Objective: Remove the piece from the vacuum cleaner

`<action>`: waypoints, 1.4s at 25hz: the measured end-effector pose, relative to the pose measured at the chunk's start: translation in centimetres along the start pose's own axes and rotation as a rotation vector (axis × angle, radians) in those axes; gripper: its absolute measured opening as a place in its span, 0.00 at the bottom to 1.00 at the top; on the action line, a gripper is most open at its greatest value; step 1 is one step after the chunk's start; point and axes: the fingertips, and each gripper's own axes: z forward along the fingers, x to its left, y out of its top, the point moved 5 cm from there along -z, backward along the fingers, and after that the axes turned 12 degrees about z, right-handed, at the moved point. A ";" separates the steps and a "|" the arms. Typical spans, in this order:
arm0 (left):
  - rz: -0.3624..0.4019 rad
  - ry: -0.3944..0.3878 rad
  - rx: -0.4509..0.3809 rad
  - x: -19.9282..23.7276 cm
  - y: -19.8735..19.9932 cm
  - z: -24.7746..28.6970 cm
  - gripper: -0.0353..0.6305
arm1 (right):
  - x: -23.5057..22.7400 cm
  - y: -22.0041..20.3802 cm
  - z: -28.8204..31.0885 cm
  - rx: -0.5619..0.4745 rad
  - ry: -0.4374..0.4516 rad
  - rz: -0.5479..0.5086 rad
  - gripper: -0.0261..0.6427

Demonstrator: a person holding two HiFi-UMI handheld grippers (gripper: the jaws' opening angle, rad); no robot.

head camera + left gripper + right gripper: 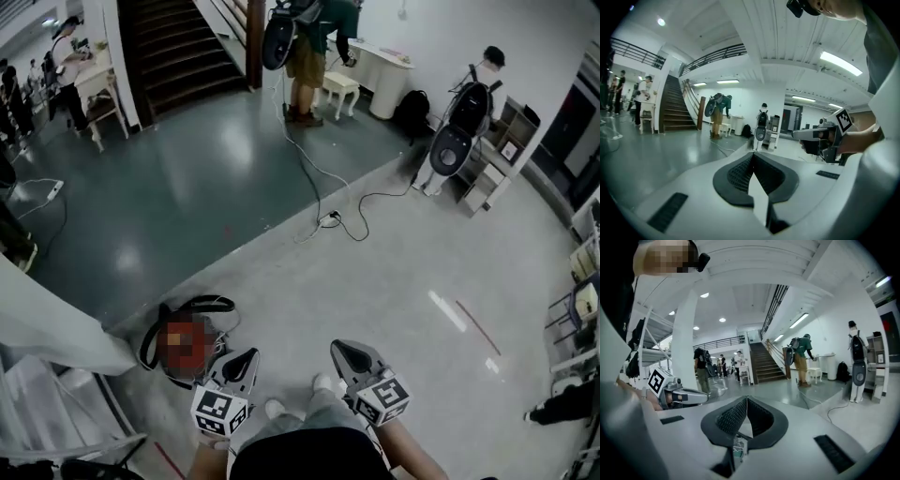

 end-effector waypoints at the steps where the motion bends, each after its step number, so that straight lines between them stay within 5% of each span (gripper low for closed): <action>1: -0.016 0.036 0.006 1.3 -0.5 -0.5 0.08 | 0.3 0.1 1.9 0.018 0.032 -0.007 0.08; 11: -0.197 0.517 0.081 12.1 -5.4 -9.6 0.08 | 8.3 -0.1 21.1 0.242 0.468 -0.130 0.08; 19: -0.307 0.818 0.157 15.3 -8.8 -14.1 0.08 | 14.2 -2.6 30.9 0.412 0.762 -0.232 0.08; 26: -0.474 1.049 0.227 13.0 -13.5 -16.6 0.08 | 17.6 -8.3 34.8 0.600 0.965 -0.315 0.08; 35: -0.632 1.203 0.289 8.4 -19.7 -16.6 0.08 | 18.0 -16.7 35.9 0.800 1.105 -0.434 0.08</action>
